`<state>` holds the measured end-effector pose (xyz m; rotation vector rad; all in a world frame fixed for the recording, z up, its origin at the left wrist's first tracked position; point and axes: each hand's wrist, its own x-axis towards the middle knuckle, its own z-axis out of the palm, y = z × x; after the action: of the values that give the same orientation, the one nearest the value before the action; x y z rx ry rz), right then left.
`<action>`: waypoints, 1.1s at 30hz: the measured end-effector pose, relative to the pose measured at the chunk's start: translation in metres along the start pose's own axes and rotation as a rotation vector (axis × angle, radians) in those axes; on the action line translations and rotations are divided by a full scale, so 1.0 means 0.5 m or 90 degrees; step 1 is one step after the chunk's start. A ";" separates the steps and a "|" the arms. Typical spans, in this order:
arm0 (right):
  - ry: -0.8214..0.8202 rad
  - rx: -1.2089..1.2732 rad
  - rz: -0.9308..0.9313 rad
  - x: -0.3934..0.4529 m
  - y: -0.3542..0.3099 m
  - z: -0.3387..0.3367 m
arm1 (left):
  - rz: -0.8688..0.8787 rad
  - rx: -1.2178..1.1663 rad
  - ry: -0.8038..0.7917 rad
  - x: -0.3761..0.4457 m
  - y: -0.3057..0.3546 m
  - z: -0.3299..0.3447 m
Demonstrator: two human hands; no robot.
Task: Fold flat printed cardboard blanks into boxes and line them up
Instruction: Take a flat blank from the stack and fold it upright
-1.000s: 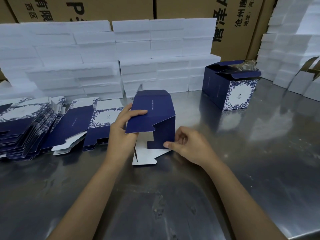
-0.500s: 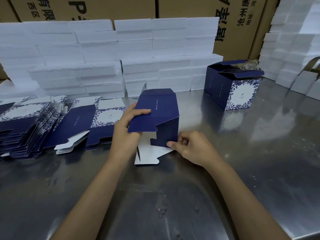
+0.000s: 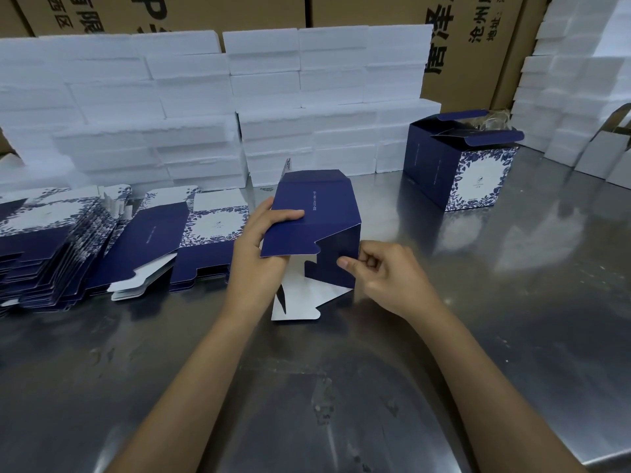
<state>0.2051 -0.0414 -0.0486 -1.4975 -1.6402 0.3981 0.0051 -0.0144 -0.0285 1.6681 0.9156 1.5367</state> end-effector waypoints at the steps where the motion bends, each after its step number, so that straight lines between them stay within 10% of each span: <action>1: 0.000 0.002 0.004 -0.001 -0.003 -0.001 | -0.001 0.007 -0.002 -0.002 0.002 0.000; 17: 0.140 0.254 0.012 -0.014 -0.054 -0.019 | -0.030 0.055 -0.050 -0.007 0.019 0.006; 33: 0.041 0.384 -0.008 -0.017 -0.067 -0.022 | -0.066 0.163 -0.238 -0.014 0.053 0.002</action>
<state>0.1907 -0.0604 -0.0213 -1.0296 -1.3160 0.7523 0.0068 -0.0340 -0.0095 1.9683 1.0044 1.0235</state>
